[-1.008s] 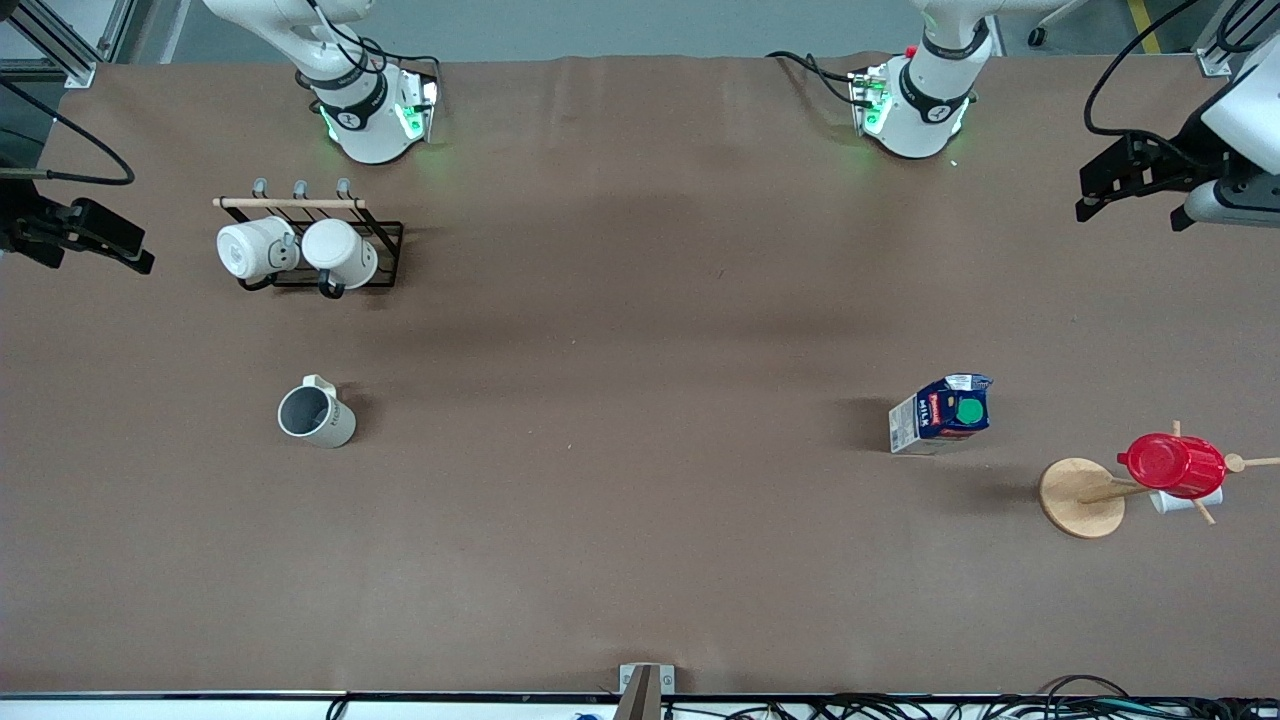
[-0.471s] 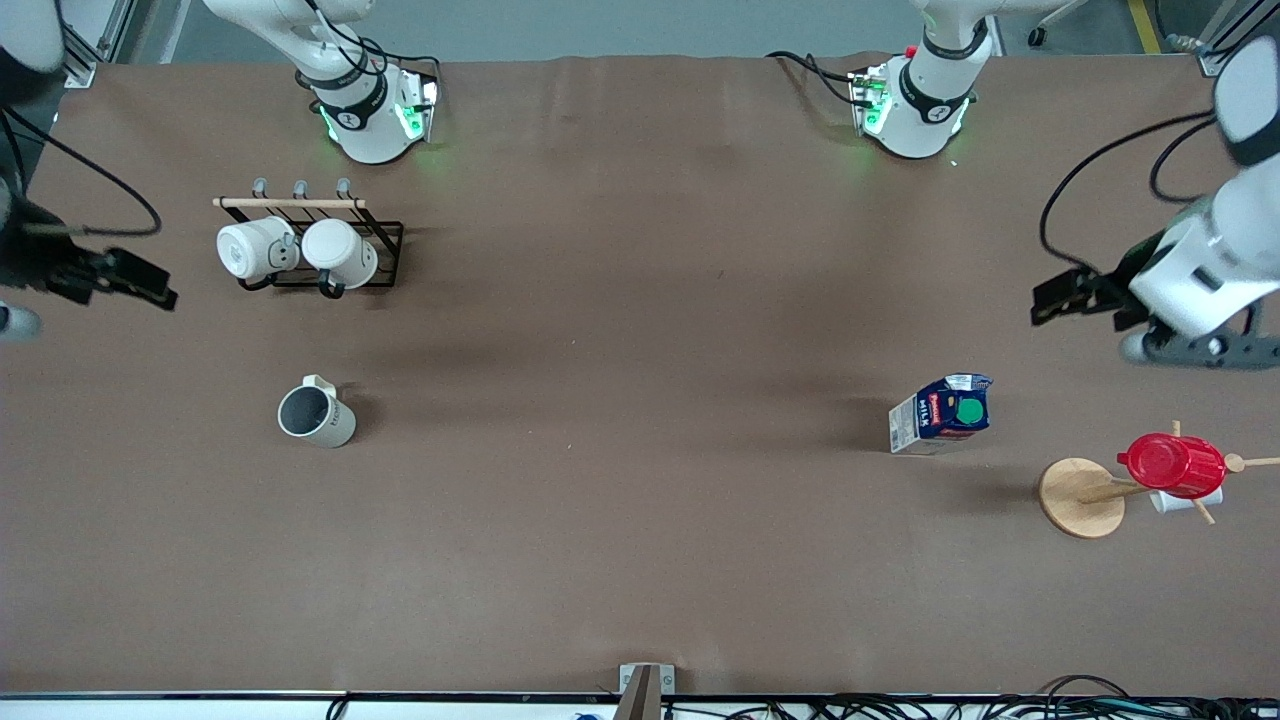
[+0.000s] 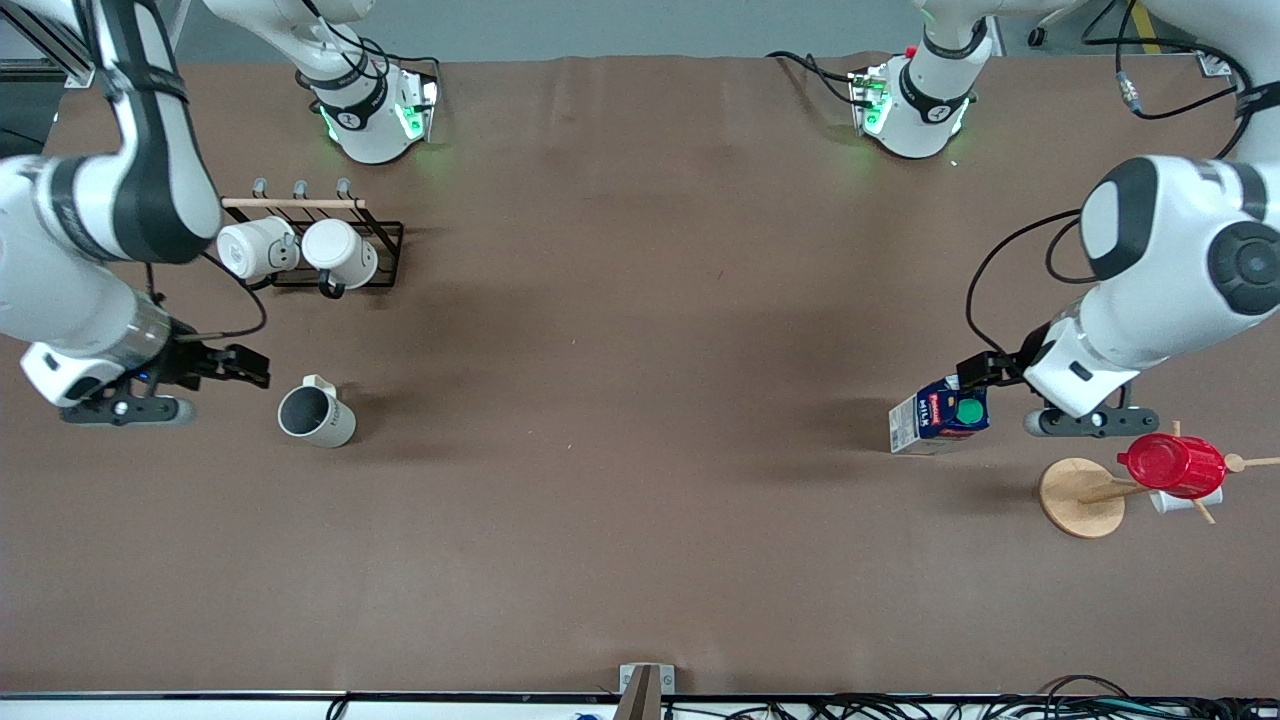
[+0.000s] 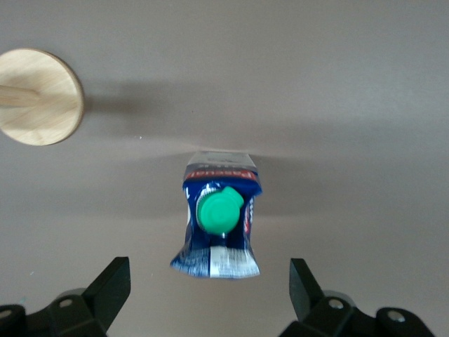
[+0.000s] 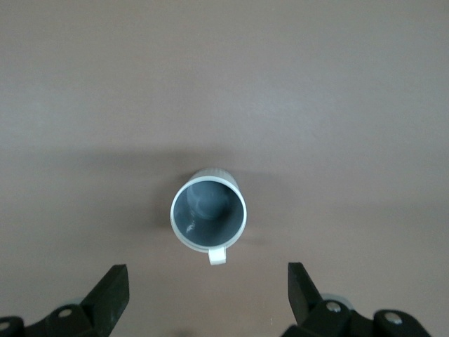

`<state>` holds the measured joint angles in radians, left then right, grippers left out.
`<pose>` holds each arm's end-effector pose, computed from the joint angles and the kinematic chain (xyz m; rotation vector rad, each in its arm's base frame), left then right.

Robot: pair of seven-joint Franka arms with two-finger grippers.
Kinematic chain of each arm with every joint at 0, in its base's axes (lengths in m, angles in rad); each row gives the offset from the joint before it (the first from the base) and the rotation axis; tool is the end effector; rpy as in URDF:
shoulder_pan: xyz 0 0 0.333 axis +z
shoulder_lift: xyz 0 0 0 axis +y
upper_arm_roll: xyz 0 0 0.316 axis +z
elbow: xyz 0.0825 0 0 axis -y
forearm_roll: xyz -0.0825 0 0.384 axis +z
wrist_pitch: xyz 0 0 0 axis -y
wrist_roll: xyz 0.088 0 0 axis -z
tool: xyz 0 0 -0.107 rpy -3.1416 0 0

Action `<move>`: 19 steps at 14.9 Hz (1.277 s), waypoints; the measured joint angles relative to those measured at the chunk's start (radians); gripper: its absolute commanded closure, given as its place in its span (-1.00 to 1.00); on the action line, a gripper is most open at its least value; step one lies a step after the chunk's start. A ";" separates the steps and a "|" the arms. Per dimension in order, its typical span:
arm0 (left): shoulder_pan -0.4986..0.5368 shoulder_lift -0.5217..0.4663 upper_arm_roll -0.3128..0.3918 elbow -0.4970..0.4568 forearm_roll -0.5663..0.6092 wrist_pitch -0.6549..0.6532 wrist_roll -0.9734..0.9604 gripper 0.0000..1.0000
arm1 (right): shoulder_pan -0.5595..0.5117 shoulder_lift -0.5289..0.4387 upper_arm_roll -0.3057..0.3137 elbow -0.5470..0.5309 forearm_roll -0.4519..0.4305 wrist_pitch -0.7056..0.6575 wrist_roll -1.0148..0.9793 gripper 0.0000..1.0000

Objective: Place cup and milk on table
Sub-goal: 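Grasp the white mug with the right gripper while the left gripper grasps the milk, then carry the mug and milk carton toward the table center with both grippers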

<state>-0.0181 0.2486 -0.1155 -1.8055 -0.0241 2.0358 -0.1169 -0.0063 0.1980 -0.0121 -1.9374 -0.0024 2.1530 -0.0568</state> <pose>0.6168 -0.0800 0.4060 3.0940 -0.0038 -0.0354 0.6014 -0.0109 0.3854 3.1358 0.0627 0.0273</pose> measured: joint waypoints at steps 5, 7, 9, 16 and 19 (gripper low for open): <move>-0.001 0.053 -0.001 -0.037 0.000 0.061 0.000 -0.60 | -0.001 0.091 -0.005 -0.145 0.000 0.278 -0.111 -1.00; -0.003 0.072 -0.001 -0.037 0.000 0.070 0.000 -0.26 | -0.001 0.114 -0.006 -0.172 0.000 0.335 -0.133 -1.00; -0.004 0.087 -0.001 -0.037 0.000 0.075 0.000 0.09 | 0.000 0.131 -0.006 -0.194 0.000 0.375 -0.144 -1.00; -0.026 0.092 -0.028 -0.021 0.000 0.054 -0.010 0.40 | -0.003 0.154 -0.011 -0.206 -0.001 0.392 -0.183 -0.67; -0.030 0.087 -0.112 0.051 0.000 -0.044 -0.113 0.39 | -0.016 0.162 -0.015 -0.189 -0.001 0.398 -0.190 -0.67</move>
<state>-0.0477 0.3355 -0.2272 -1.7544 -0.0239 1.9916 -0.2297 -0.0226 0.3605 -0.0274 -2.1266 -0.0034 2.5508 -0.2467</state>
